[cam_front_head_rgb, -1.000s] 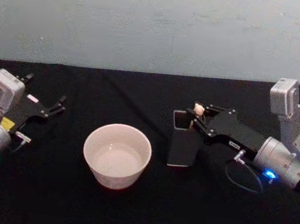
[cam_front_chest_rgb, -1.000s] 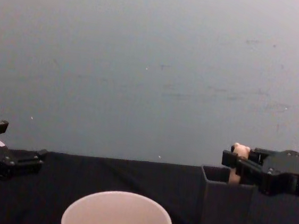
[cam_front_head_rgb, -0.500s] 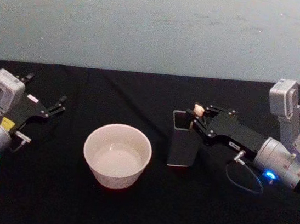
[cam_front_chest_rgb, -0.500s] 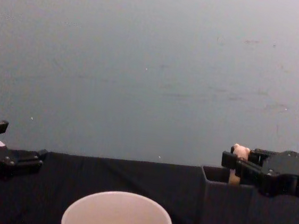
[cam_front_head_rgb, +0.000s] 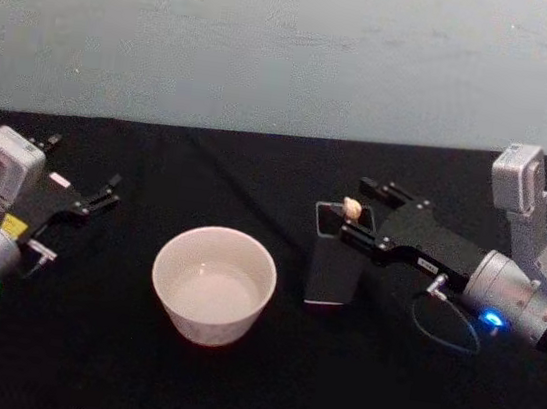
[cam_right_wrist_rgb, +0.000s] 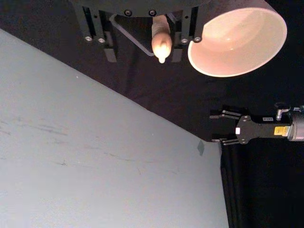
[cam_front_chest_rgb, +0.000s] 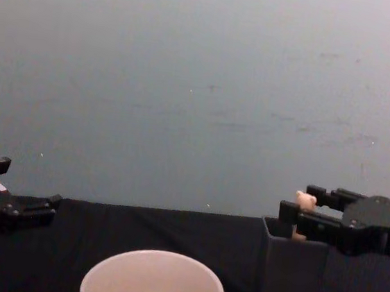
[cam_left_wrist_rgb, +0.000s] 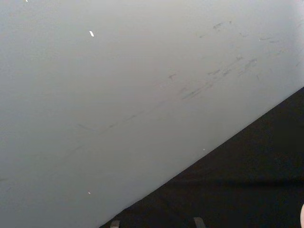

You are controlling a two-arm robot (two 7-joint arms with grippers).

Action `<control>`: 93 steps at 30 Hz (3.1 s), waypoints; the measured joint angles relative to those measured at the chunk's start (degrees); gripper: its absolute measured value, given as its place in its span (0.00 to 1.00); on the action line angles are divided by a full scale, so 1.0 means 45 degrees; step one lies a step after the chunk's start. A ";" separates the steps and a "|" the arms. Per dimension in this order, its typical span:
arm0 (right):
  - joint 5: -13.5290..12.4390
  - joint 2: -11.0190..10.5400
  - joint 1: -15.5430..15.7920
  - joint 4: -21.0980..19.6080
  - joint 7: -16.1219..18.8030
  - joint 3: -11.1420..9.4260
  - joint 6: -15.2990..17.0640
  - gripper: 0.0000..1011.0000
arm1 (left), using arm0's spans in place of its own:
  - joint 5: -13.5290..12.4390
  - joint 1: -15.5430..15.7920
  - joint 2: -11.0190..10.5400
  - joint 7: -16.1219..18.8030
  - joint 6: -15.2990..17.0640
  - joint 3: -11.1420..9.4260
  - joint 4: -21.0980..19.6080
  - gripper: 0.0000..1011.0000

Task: Pick up the stirring spoon with one hand, stir inside the cup, then place it back in its original position.

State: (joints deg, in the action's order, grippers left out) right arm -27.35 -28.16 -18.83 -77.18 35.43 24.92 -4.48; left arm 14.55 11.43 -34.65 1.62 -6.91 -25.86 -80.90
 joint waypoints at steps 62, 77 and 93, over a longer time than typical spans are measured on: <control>0.1974 0.1970 0.1052 0.0565 -0.4890 -0.1987 0.0417 0.99 | 0.0000 0.0000 0.0000 0.0000 0.0000 0.0000 0.0000 0.99; 0.2130 0.2029 0.1003 0.0702 -0.4731 -0.1974 0.0511 0.99 | -0.0001 0.0000 0.0000 0.0000 0.0000 0.0000 0.0000 0.99; 0.2089 0.2011 0.1002 0.0670 -0.4742 -0.1974 0.0490 0.99 | 0.0000 0.0000 0.0001 0.0000 0.0000 0.0000 0.0000 0.99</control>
State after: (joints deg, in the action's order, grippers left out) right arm -17.95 -19.11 -14.32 -74.17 14.10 16.03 -2.28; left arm 14.55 11.43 -34.64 1.62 -6.91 -25.86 -80.90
